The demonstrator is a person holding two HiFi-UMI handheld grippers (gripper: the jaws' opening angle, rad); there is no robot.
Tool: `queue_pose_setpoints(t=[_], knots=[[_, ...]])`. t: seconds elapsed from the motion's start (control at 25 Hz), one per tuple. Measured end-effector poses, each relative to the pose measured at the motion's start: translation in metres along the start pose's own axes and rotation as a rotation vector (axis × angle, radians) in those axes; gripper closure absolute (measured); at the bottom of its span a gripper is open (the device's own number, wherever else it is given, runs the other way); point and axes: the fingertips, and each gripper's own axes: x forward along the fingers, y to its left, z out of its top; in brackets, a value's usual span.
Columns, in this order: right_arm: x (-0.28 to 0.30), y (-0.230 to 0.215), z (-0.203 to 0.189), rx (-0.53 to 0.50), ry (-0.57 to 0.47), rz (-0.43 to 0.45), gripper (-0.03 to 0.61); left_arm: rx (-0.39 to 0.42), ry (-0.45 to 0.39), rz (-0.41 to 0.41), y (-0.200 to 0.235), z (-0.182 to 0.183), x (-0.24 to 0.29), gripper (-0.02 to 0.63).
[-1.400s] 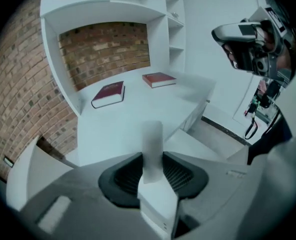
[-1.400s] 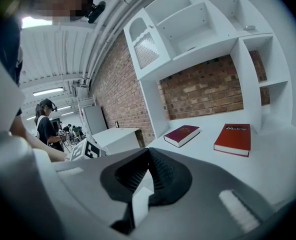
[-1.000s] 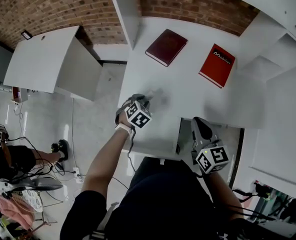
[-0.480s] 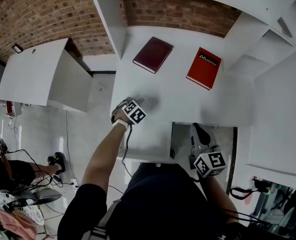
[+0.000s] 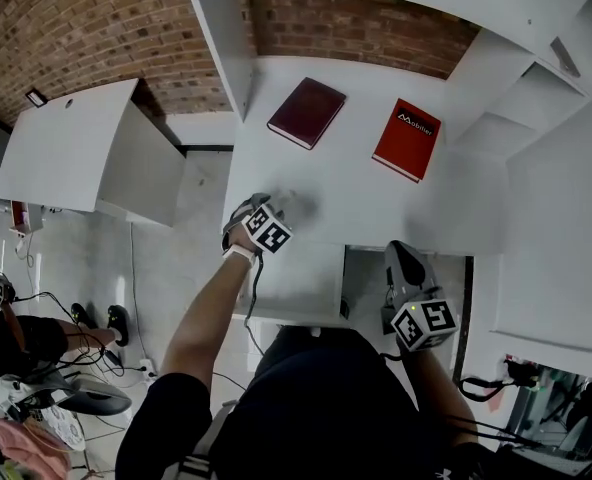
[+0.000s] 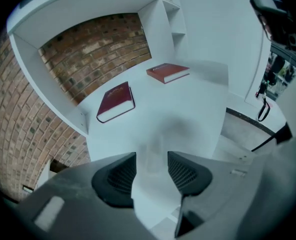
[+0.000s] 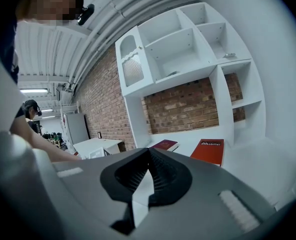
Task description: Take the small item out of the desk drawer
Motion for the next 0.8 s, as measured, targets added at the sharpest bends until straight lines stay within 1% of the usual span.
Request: queue_pose_setpoints(t=[0.08,0.2,0.32,0.48,0.56,0.64,0.72,0.8], knots=[[0.005,0.003,0.004,-0.008,-0.004,0.016,0.575,-0.007,-0.055,0.026,0.006,0.009,-0.018,0.409],[0.014,0.01,0.011,-0.022,-0.012,0.042,0.575,-0.035,-0.173,0.075,0.016,0.028,-0.057,0.41],[0.024,0.015,0.02,-0.038,-0.028,0.067,0.575,-0.091,-0.313,0.117,0.026,0.052,-0.108,0.409],[0.036,0.017,0.034,-0.059,-0.056,0.093,0.575,-0.178,-0.478,0.165,0.034,0.073,-0.169,0.41],[0.042,0.02,0.043,-0.072,-0.068,0.108,0.575,-0.246,-0.573,0.152,0.035,0.08,-0.199,0.41],[0.048,0.026,0.05,-0.081,-0.074,0.126,0.575,-0.308,-0.658,0.122,0.034,0.085,-0.227,0.41],[0.053,0.033,0.055,-0.087,-0.079,0.146,0.575,-0.358,-0.718,0.105,0.031,0.086,-0.249,0.41],[0.057,0.042,0.06,-0.095,-0.087,0.168,0.575,-0.399,-0.757,0.102,0.029,0.082,-0.266,0.41]])
